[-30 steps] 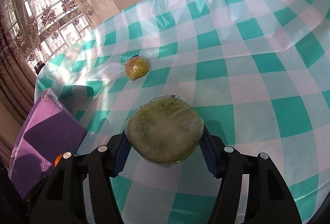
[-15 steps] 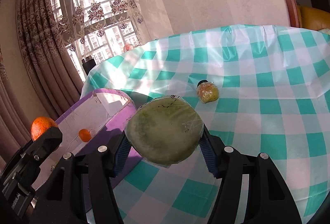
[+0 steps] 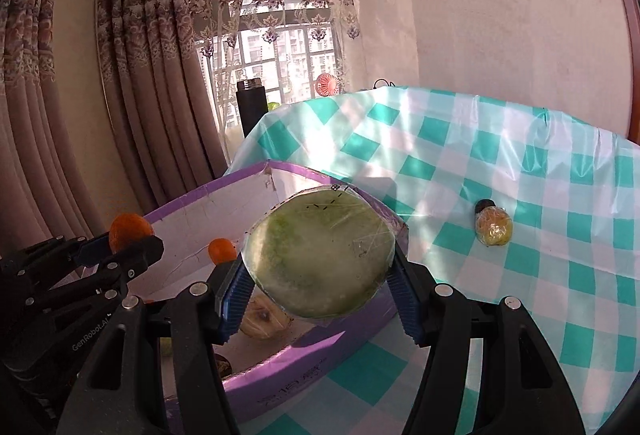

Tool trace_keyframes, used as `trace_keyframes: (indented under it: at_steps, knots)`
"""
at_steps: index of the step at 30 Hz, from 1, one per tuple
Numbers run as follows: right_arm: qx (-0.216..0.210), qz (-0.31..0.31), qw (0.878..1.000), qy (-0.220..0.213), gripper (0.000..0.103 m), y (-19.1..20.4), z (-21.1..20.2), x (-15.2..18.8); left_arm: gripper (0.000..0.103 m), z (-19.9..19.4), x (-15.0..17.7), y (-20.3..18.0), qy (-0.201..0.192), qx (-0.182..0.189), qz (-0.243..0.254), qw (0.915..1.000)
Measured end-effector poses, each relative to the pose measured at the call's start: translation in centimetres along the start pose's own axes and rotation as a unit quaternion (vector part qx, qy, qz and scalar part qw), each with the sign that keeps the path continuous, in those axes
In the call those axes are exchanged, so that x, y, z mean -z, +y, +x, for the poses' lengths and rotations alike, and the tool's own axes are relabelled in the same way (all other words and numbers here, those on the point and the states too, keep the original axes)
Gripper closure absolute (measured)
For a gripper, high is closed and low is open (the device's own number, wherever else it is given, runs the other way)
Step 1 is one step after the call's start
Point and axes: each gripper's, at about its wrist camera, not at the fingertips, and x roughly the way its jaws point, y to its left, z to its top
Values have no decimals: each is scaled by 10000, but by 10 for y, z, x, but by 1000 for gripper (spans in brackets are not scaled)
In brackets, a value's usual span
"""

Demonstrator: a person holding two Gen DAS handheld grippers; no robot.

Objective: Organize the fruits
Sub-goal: 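Carry the cabbage and small orange over the box with both grippers, then open both grippers to release the cabbage and orange into the box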

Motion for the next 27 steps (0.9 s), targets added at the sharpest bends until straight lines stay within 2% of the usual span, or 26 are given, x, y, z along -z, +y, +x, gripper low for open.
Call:
trace_keyframes:
  at_steps: [2, 9, 19, 27]
  knots:
    - [36, -218, 9996, 158, 42, 12, 8, -2, 70, 10, 3, 7, 226, -127, 85, 9996]
    - [193, -1038, 9887, 1065, 42, 50, 51, 4, 70, 39, 16, 30, 914, -48, 138, 9957]
    - [259, -1708, 9633, 2052, 43, 80, 90, 22, 69, 56, 25, 42, 1232, 161, 74, 9922]
    - [383, -1922, 9506, 2408, 42, 85, 101, 29, 69, 65, 28, 39, 1373, 323, 105, 9899]
